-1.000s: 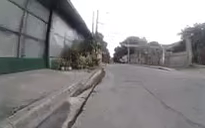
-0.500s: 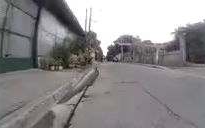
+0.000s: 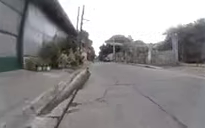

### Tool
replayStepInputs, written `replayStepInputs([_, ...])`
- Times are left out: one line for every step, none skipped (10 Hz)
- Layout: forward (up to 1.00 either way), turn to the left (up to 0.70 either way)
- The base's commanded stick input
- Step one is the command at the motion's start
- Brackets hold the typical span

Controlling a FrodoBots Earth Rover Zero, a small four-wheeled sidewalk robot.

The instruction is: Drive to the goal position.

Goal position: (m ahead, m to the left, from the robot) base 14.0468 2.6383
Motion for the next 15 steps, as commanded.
replayStepInputs([0.7, 0.0])
replayStepInputs([0.7, 0.0])
replayStepInputs([0.7, 0.0])
replayStepInputs([0.7, 0.0])
replayStepInputs([0.7, 0.0])
replayStepInputs([0.7, -0.1])
replayStepInputs([0.7, -0.31])
replayStepInputs([0.7, -0.29])
replayStepInputs([0.7, -0.11])
replayStepInputs([0.7, -0.04])
replayStepInputs([0.7, 0.0])
replayStepInputs([0.7, 0.0])
replayStepInputs([0.7, 0.0])
replayStepInputs([0.7, 0.0])
replayStepInputs([0.7, -0.11])
